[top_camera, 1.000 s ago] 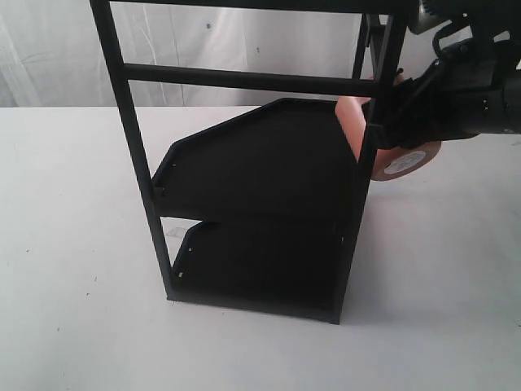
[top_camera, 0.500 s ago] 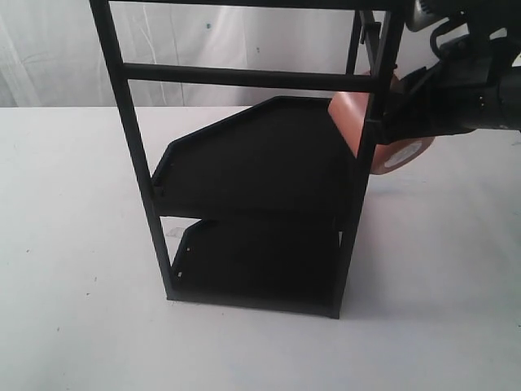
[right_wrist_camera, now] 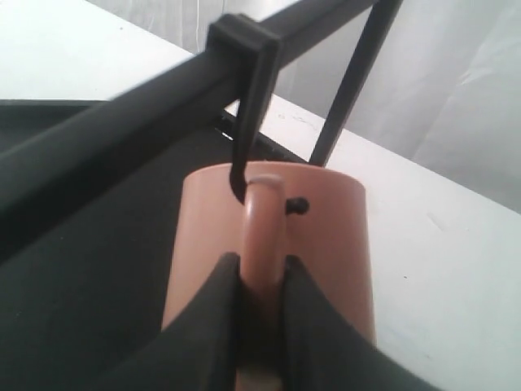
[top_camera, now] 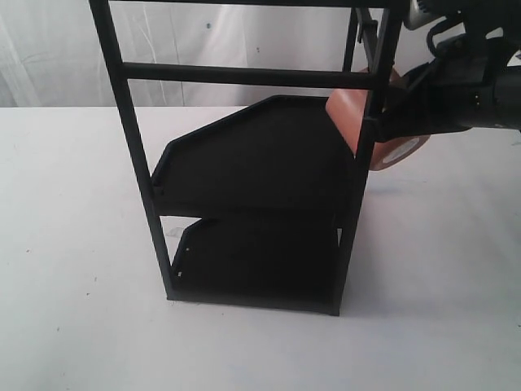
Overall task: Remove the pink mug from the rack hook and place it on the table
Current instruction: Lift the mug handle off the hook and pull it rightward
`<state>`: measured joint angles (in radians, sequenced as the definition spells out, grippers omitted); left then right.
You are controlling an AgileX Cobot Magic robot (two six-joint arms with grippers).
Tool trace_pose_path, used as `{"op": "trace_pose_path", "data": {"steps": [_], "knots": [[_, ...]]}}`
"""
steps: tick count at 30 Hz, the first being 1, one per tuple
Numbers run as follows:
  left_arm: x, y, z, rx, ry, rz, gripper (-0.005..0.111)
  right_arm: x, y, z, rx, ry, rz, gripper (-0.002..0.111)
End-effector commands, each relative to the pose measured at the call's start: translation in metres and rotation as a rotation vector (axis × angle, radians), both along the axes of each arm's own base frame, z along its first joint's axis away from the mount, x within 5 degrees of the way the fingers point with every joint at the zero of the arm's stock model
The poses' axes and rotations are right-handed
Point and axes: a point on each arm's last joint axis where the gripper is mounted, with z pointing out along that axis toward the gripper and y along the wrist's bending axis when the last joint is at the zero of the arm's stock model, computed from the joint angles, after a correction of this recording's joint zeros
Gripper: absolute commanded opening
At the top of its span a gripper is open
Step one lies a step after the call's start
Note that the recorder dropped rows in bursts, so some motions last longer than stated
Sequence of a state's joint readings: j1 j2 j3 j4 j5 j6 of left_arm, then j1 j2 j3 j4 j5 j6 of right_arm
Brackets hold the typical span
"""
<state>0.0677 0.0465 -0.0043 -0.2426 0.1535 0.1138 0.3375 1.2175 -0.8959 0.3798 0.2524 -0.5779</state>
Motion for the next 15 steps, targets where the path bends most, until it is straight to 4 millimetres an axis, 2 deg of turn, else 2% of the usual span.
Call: {"op": "trace_pose_path", "data": {"steps": [1, 15], "knots": [[0.000, 0.000, -0.001, -0.005, 0.006, 0.002, 0.000, 0.000, -0.001, 0.008, 0.013, -0.060, -0.013, 0.000], [0.000, 0.000, -0.001, -0.005, 0.006, 0.002, 0.000, -0.004, -0.004, 0.020, 0.021, -0.140, -0.028, 0.000]]}}
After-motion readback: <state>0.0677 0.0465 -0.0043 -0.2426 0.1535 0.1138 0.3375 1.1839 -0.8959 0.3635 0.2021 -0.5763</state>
